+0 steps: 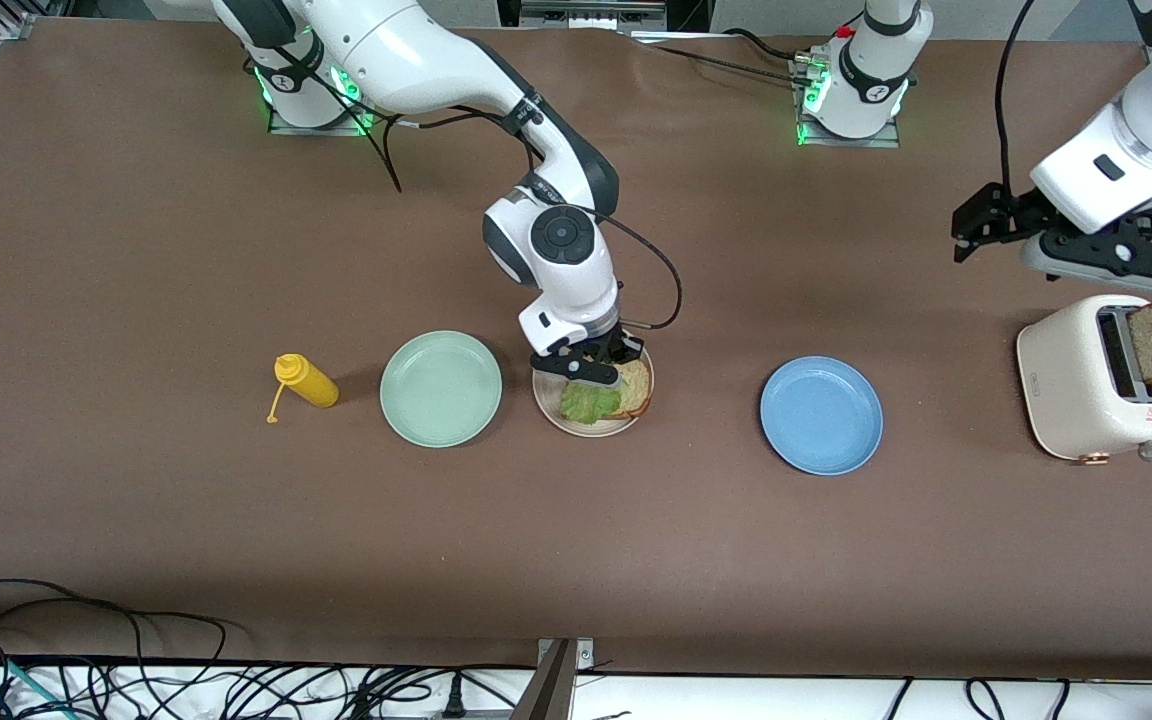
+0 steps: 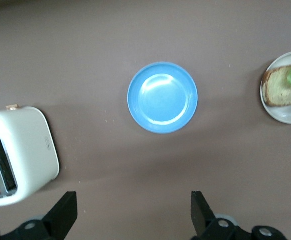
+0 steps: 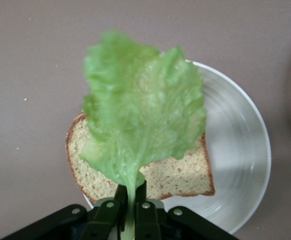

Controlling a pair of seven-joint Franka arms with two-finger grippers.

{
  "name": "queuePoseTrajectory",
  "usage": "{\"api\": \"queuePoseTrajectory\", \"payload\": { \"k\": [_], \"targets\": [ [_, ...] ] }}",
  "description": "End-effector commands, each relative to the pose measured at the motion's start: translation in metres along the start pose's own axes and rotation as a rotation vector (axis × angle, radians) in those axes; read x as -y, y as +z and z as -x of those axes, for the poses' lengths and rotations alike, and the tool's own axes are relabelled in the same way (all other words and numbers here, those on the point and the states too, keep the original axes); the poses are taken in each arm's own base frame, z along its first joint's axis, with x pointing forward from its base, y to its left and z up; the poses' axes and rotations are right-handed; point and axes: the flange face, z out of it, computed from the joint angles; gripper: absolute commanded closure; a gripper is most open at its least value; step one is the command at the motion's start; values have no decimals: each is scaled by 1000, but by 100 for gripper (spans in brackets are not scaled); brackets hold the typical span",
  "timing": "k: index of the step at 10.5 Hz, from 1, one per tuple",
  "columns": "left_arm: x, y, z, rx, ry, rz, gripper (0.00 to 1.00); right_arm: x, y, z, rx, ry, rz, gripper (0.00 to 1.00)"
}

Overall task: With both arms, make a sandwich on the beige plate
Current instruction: 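Lay the lettuce on the bread with the right gripper while the left withdraws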

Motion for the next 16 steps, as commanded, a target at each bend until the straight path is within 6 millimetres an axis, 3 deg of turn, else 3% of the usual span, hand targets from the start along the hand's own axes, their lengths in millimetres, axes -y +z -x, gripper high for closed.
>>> {"api": "queuePoseTrajectory", "payload": {
  "k": [1,2,4,6,8,10,12,14,16],
  "targets": [
    [8,13,9,1,-19,20,0,6,0,-6,-26,1,-3,48],
    [10,14,5,-20,-19,17,0,7,-3,-5,-21,6,-1,23],
    [17,11,0,-22,-53,35,0,9,-12,-8,-20,11,4,0],
    [24,11,0,-20,-61,40,0,9,-18,-11,-12,11,22,0],
    [24,11,0,-19,-64,40,0,-2,-48,-30,7,16,63,0],
    [24,11,0,-19,-62,40,0,-24,-88,-62,28,-26,79,0],
    [22,11,0,-14,-61,41,0,-59,-124,-96,75,-48,130,0],
    [22,11,2,-4,-59,42,0,-82,-159,-110,123,-110,163,0],
    [20,11,2,-4,-56,41,0,-120,-191,-131,169,-166,188,0]
  ]
}}
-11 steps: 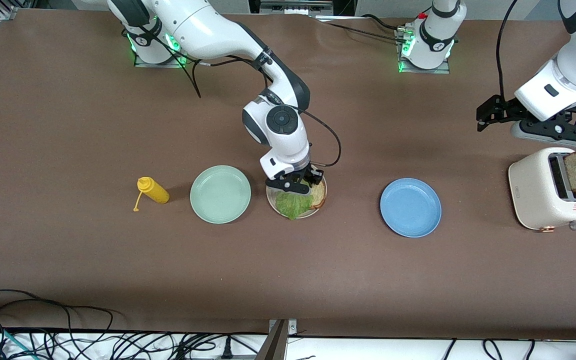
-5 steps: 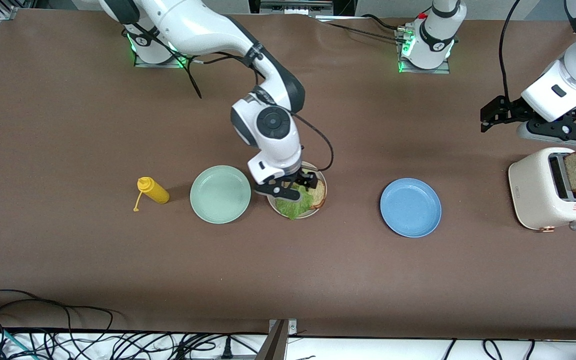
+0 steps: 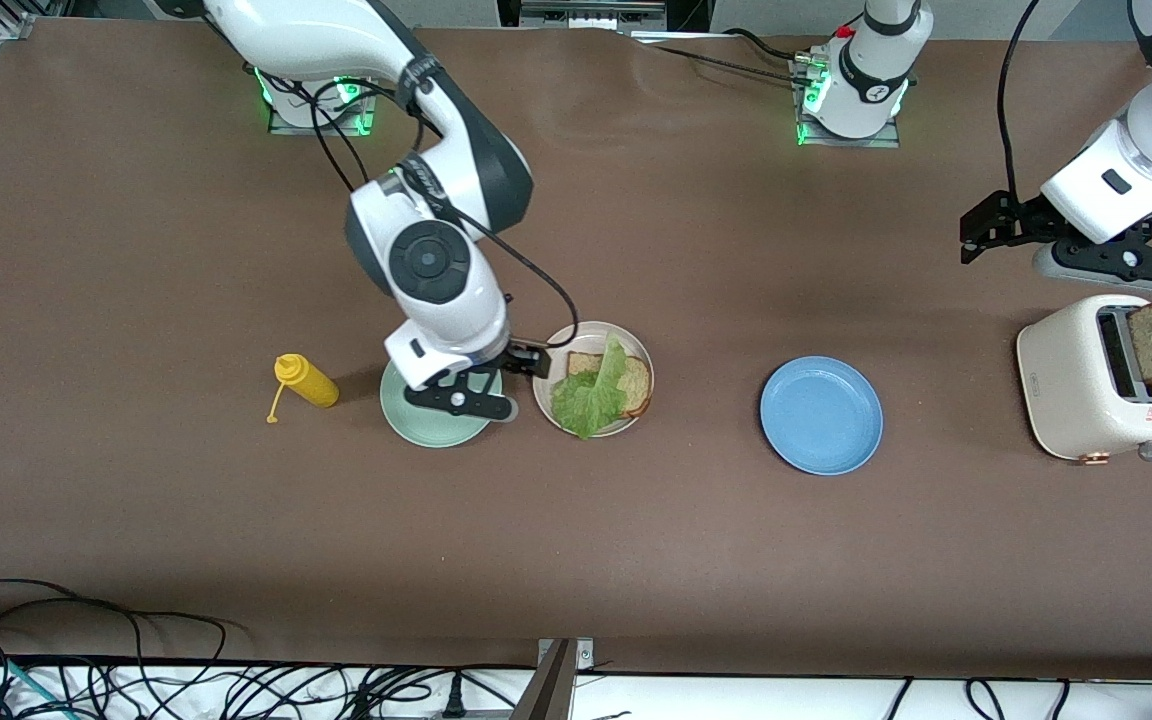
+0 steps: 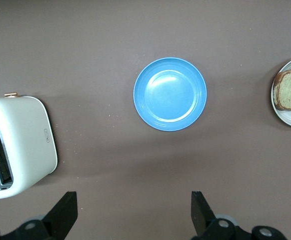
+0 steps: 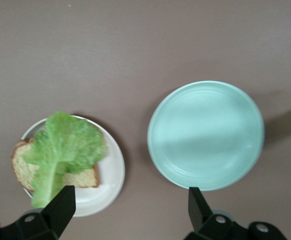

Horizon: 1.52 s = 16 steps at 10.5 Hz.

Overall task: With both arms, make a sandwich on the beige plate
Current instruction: 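Move the right gripper back toward the yellow mustard bottle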

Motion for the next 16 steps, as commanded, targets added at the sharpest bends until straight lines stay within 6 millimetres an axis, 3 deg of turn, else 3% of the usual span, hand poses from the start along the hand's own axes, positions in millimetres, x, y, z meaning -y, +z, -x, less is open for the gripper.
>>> {"api": "queuePoseTrajectory", "payload": {
  "k": [1,4,6,8,13,16],
  "targets": [
    [-2,-5,0,1,-6,26,0,-49,-28,-4,53,-79,16,0],
    [-2,-5,0,3,-6,24,0,-100,-62,-9,89,-173,23,0],
    [-2,-5,0,3,-6,24,0,-151,-78,-15,96,-277,11,0],
    [0,-5,1,4,-9,24,0,-183,-89,-5,87,-358,9,0],
    [0,-5,1,6,-8,24,0,-278,-80,8,4,-575,-18,0],
    [0,-5,1,6,-9,26,0,-300,-67,13,-46,-696,-22,0]
  ]
}}
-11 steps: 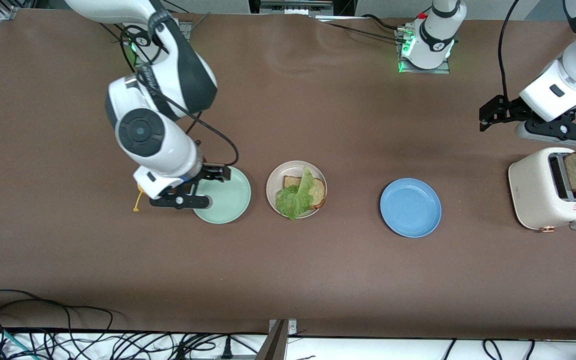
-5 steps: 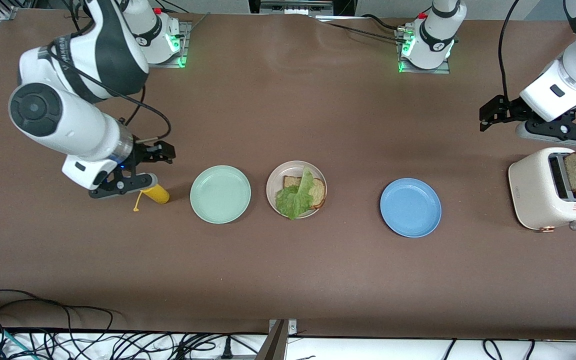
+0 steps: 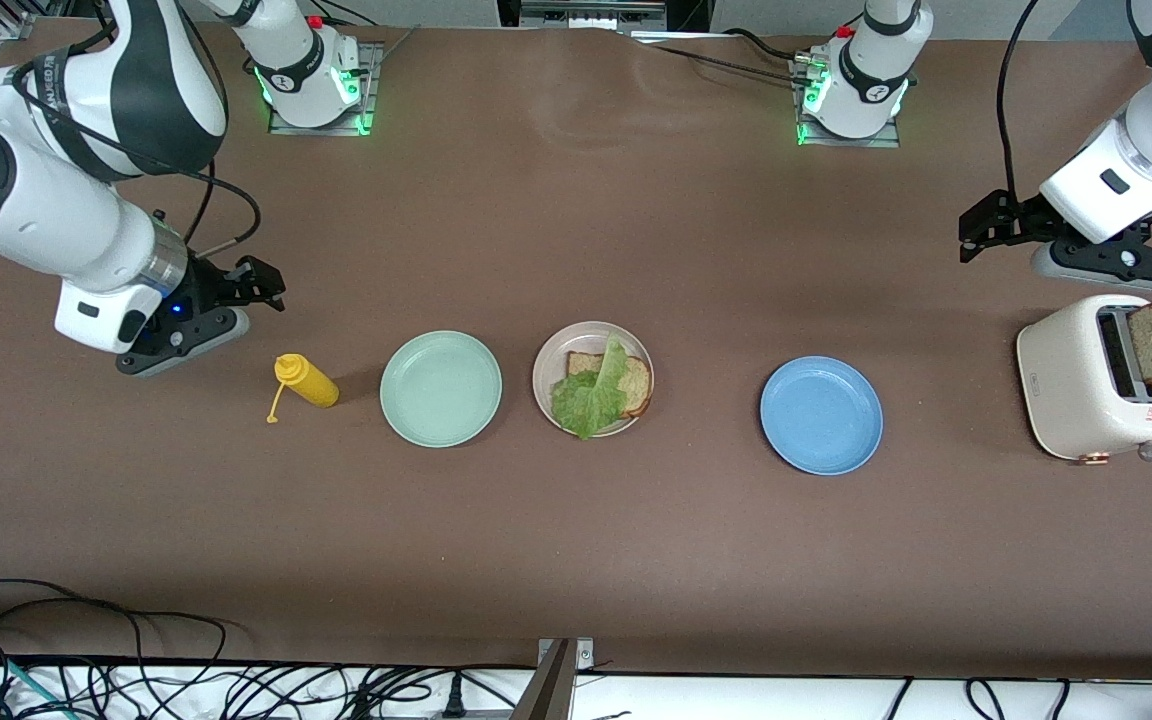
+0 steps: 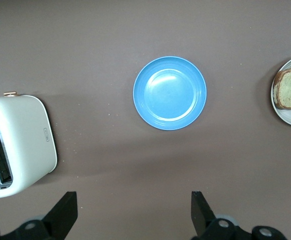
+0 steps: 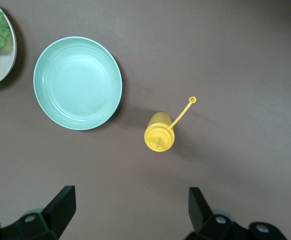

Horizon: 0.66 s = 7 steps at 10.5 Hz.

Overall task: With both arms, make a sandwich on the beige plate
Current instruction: 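Move the right gripper back toward the yellow mustard bottle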

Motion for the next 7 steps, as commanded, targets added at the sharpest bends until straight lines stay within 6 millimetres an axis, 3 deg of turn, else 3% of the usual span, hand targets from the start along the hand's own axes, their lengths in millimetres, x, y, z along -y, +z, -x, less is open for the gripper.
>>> {"api": "queuePoseTrajectory", "payload": {
  "k": [1,5,7],
  "targets": [
    [0,-5,1,5,-9,26,0,-6,14,21,-47,-139,24,0],
    [-1,-5,1,5,-7,24,0,-32,47,49,-113,-257,37,0],
    [0,-5,1,5,-6,24,0,-57,61,65,-188,-306,-63,0]
  ]
}}
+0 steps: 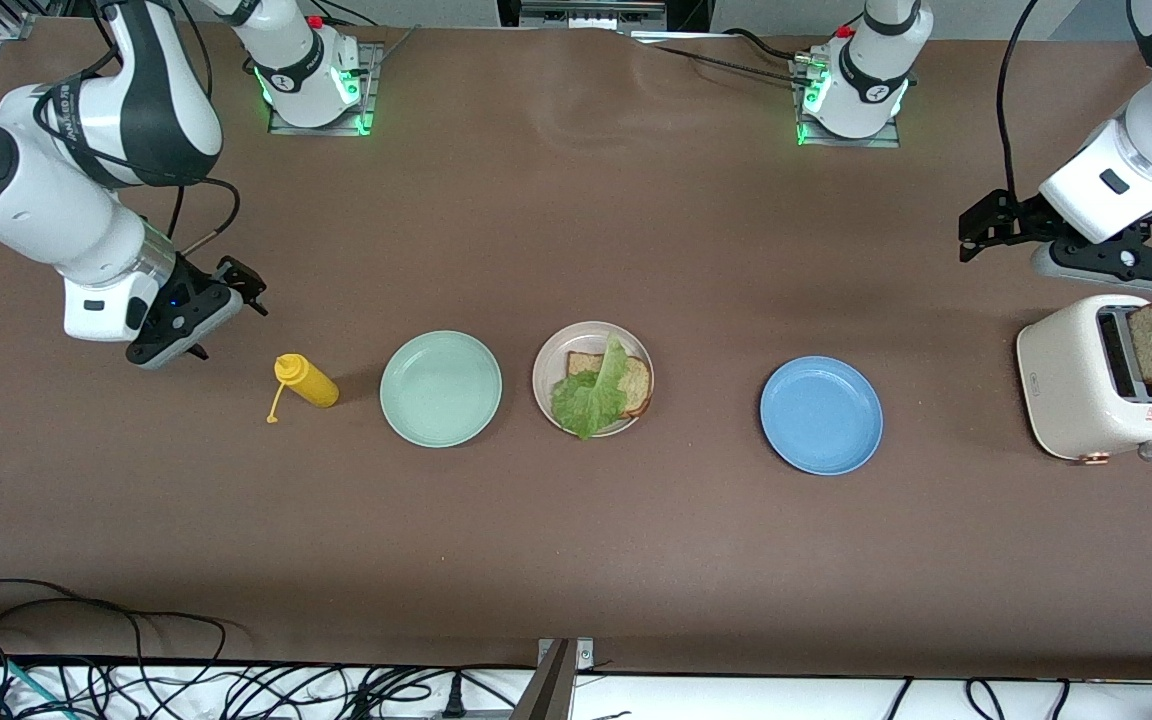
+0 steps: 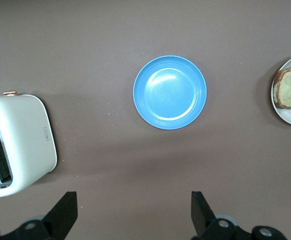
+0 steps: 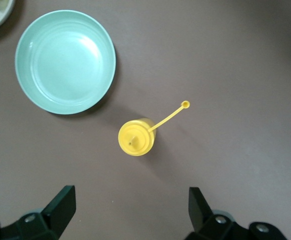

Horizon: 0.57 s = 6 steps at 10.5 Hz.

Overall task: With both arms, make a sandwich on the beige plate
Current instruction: 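Move the right gripper back toward the yellow mustard bottle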

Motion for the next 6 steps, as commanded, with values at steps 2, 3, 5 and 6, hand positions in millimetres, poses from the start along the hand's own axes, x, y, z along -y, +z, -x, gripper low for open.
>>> {"api": "queuePoseTrajectory", "payload": {
  "k": [2,3,5,6],
  "targets": [
    [2,-5,1,4,-8,24,0,-27,7,45,-108,-69,-65,0],
    [2,-3,1,9,-10,24,0,-31,10,49,-112,-92,-63,0],
    [6,-3,1,7,-15,26,0,-39,27,63,-160,-131,-91,0],
    [6,-4,1,6,-15,26,0,-44,40,69,-204,-151,-124,0]
  ]
}}
